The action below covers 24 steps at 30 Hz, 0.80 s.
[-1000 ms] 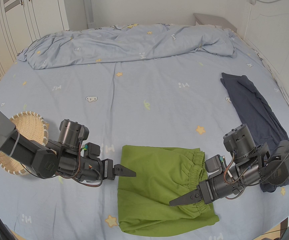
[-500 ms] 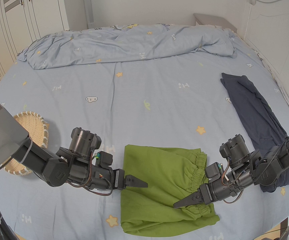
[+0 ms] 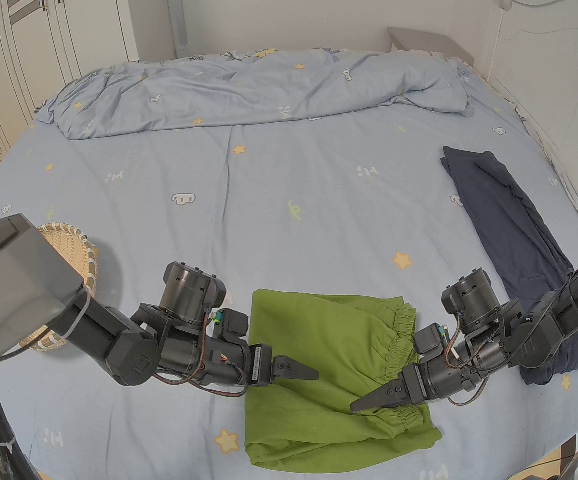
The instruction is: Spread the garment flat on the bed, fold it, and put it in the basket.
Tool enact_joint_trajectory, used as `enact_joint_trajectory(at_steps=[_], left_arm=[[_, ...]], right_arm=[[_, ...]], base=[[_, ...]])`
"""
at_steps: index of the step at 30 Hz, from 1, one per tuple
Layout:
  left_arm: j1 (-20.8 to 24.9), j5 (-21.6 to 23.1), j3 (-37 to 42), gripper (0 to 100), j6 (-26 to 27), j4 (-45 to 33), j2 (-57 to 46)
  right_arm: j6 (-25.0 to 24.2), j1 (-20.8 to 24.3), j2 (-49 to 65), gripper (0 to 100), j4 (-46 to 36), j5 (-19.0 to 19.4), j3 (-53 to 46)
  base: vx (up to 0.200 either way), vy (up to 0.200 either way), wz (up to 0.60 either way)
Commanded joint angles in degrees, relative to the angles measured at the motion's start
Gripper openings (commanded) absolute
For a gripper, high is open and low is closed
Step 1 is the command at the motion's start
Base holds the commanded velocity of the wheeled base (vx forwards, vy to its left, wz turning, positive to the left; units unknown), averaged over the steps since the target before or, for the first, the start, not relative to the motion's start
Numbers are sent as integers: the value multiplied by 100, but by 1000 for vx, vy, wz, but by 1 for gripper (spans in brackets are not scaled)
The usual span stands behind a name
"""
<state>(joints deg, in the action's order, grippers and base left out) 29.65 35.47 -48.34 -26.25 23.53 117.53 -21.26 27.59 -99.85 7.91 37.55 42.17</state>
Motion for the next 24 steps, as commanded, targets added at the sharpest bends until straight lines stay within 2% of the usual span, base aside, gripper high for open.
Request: enact_joint_trajectory(at_steps=[1,4,5,11,17,20,21,24], left_arm=[[85,-5,-9,100,-170,214,130],[138,-14,-18,100,-337,398,183],[138,-23,-18,0,-364,451,227],[138,-49,-27,0,-416,504,183],[120,-383,17,0,-522,504,-160],[120,-383,17,0,-522,504,-160],[103,-612,123,0,-935,486,-529],[76,-779,237,0,-944,477,-705]], right_arm=[[-1,1,-8,100,0,-11,-7],[-1,1,10,100,0,-19,-7],[-1,1,10,100,0,-19,-7],[-1,1,19,100,0,-19,-7],[-36,-17,186,100,0,-28,11],[-36,-17,186,100,0,-28,11],[-185,-236,616,100,-18,-72,178],[-326,-649,924,100,-44,-72,494]], base=[[0,0,0],[0,0,0],[0,0,0],[0,0,0],[0,0,0],[0,0,0],[0,0,0],[0,0,0]])
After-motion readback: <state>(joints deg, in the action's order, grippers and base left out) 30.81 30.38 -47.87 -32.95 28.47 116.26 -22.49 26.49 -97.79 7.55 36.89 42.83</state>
